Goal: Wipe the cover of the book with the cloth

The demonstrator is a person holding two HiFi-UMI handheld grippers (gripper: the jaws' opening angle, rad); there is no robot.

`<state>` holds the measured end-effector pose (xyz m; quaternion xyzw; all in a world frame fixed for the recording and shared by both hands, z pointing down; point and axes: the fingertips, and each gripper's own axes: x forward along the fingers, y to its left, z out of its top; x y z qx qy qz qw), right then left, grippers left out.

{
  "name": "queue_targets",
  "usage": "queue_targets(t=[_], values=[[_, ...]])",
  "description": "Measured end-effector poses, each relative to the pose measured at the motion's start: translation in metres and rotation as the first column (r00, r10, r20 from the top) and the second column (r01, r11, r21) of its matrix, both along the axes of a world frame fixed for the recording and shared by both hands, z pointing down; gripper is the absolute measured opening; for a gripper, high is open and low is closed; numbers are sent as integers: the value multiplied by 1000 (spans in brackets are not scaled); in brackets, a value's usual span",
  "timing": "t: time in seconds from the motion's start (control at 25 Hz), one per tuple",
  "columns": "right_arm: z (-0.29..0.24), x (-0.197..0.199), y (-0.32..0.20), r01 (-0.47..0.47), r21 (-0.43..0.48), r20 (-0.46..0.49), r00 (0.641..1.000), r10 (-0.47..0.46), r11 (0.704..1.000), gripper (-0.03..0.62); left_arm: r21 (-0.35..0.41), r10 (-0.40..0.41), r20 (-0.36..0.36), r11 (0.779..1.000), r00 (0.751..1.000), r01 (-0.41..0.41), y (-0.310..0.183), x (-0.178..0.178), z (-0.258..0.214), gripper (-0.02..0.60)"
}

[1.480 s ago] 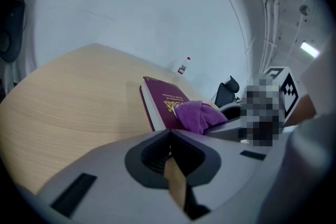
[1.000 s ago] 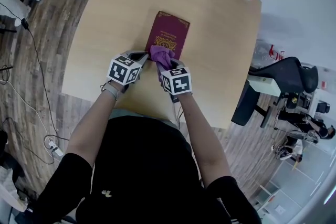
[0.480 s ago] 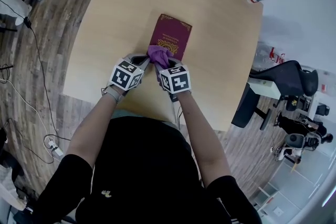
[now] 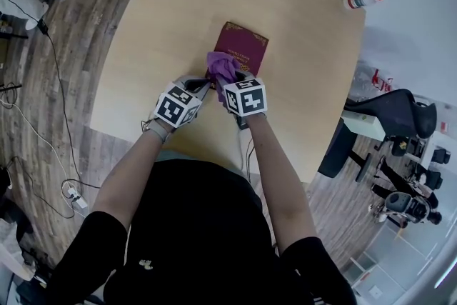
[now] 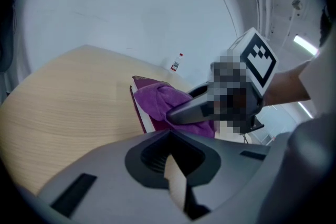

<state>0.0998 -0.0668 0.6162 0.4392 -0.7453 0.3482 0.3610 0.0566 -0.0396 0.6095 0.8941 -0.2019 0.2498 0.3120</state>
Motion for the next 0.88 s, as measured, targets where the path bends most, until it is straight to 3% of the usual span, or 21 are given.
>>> queue_targets(t=[0.88], values=[[-3,36,-98,-83,20,26,996,82,996,130,-31,-7,-22,999,1000,6,1,0,0,18]])
